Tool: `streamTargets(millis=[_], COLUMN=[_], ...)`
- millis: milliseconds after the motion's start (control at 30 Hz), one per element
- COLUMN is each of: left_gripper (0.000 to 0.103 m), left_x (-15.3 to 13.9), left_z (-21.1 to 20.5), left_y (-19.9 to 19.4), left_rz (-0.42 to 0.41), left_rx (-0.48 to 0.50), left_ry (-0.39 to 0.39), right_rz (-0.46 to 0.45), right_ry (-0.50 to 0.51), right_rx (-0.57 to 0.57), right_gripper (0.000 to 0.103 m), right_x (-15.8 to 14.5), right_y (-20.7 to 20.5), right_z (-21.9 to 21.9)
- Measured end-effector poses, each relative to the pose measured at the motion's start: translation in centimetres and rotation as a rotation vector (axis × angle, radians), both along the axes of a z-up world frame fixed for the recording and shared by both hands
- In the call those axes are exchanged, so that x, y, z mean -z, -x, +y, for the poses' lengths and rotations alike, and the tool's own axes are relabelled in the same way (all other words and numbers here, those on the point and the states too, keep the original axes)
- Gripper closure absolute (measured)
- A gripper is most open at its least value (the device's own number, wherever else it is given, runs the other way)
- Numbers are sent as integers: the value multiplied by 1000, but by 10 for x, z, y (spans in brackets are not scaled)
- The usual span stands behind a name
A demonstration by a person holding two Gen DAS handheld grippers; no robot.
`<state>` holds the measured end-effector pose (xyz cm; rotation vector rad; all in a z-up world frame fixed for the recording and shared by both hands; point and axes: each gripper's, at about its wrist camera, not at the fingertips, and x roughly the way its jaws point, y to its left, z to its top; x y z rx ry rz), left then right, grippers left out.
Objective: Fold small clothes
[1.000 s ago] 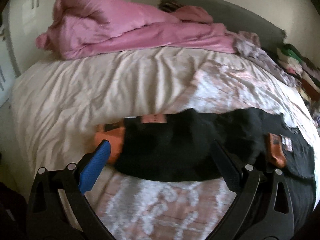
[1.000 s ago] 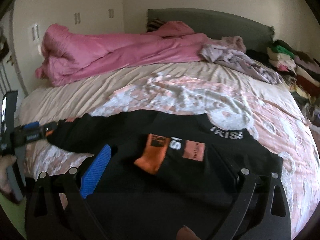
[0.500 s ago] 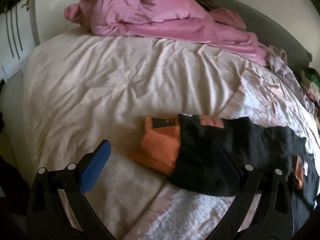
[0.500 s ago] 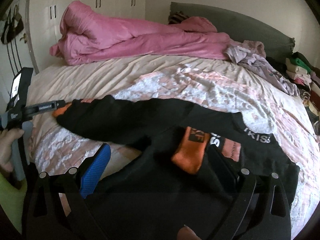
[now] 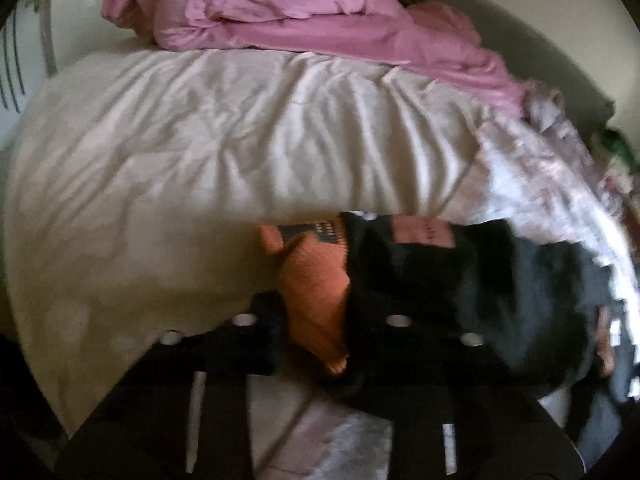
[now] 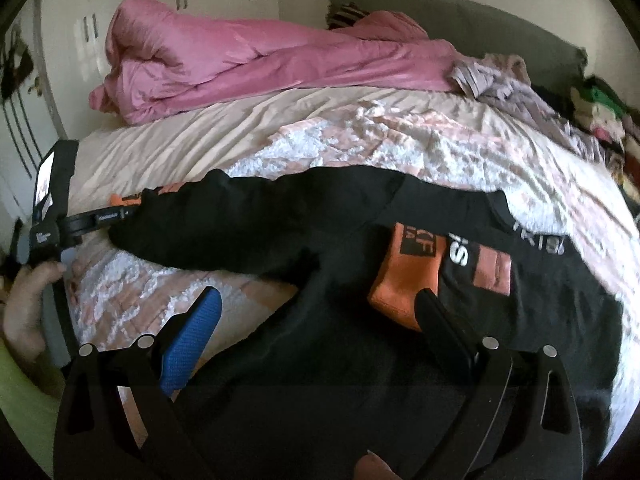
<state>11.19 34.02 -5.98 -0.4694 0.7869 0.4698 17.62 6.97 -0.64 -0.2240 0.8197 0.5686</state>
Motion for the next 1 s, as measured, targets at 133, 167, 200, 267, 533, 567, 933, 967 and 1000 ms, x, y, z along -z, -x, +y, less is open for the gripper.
streamTargets(millis=[133, 167, 200, 267, 533, 567, 933, 967, 1000], left_gripper=[93, 93, 93, 94, 94, 94, 94, 94, 94], left_x=[-14, -22, -28, -40, -95, -98, -94, -90, -85], left_z=[-5, -9, -12, -20, -83, -89, -196, -202, -210], left_y=[8, 10, 12, 15, 8, 6, -43, -45, -48], left_rz=[-91, -118, -135, -184, -334, -347, -336, -325, -309], left_rx=[35, 44, 55, 82, 252, 273, 555, 572, 593], left_ry=[45, 36, 35, 51, 66, 72, 90, 92, 92], right_rz=[23, 19, 15, 3, -39, -43, -43, -43, -44], right_ry=[-65, -76, -79, -78, -91, -96, -127, -128, -127], right_rx=[48, 66, 80, 113, 254, 271, 407, 411, 415], right_gripper=[7, 7, 7, 7, 7, 7, 7, 7, 7], right_x=[-3, -5, -7, -10, -21, -23, -29, -29, -29], right_y=[1, 1, 1, 1, 1, 1, 5, 5, 5], right_z=[-19, -26, -32, -41, -97, -104, -159, -161, -162])
